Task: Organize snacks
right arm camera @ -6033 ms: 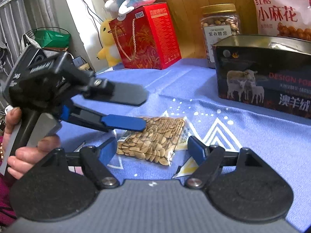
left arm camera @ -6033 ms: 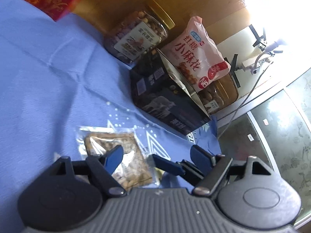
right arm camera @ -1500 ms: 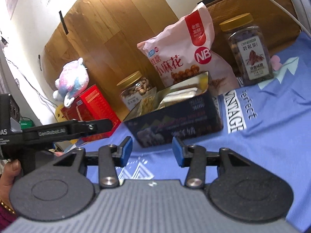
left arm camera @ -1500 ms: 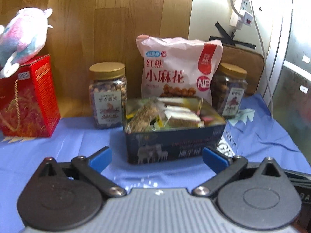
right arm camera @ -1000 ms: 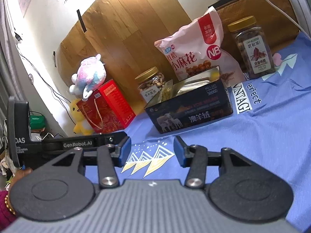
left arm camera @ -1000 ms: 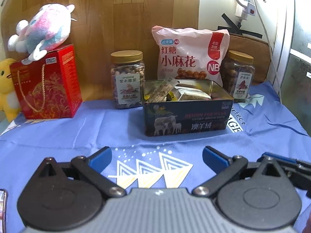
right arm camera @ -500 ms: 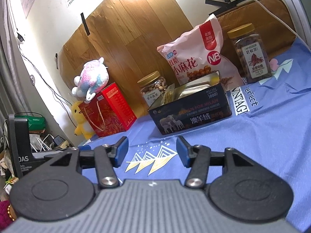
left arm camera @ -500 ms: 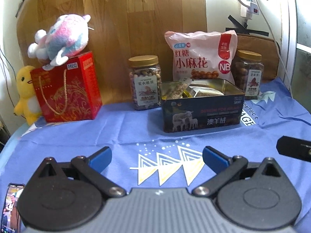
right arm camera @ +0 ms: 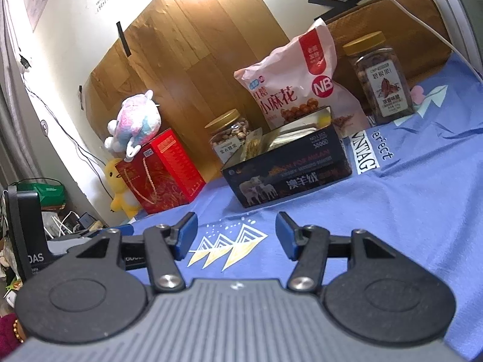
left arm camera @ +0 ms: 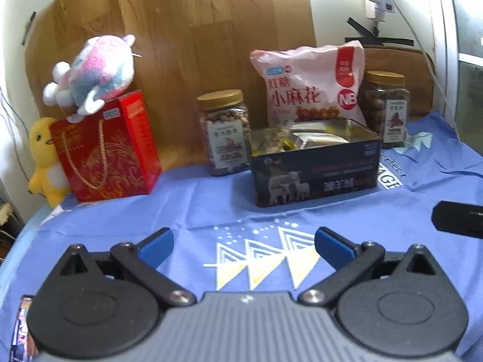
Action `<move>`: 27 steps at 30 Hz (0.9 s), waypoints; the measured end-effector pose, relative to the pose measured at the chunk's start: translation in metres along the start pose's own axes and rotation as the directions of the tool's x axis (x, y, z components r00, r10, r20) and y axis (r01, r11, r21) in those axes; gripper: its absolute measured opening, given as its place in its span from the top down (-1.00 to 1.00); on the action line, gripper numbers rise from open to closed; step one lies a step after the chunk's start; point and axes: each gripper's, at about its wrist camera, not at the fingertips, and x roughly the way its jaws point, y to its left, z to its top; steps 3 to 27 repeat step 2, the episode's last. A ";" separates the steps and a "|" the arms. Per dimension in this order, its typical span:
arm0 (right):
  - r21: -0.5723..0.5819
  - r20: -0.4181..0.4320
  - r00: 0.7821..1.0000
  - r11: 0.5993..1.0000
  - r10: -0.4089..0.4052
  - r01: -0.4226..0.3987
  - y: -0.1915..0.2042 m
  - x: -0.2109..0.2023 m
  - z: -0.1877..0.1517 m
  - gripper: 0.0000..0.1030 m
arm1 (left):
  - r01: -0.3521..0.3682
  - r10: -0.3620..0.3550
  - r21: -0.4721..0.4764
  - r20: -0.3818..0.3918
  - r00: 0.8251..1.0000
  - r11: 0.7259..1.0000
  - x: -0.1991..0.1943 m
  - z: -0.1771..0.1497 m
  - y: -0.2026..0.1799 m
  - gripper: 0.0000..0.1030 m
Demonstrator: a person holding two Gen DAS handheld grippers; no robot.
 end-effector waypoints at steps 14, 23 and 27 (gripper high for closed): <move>0.003 0.001 1.000 1.000 -0.012 0.012 -0.003 0.001 0.000 -0.20 | 0.026 -0.026 0.004 -0.011 1.000 1.000 0.003 0.000 -0.003 -1.00; 0.003 0.001 1.000 1.000 -0.012 0.012 -0.003 0.001 0.000 -0.20 | 0.026 -0.026 0.004 -0.011 1.000 1.000 0.003 0.000 -0.003 -1.00; 0.003 0.001 1.000 1.000 -0.012 0.012 -0.003 0.001 0.000 -0.20 | 0.026 -0.026 0.004 -0.011 1.000 1.000 0.003 0.000 -0.003 -1.00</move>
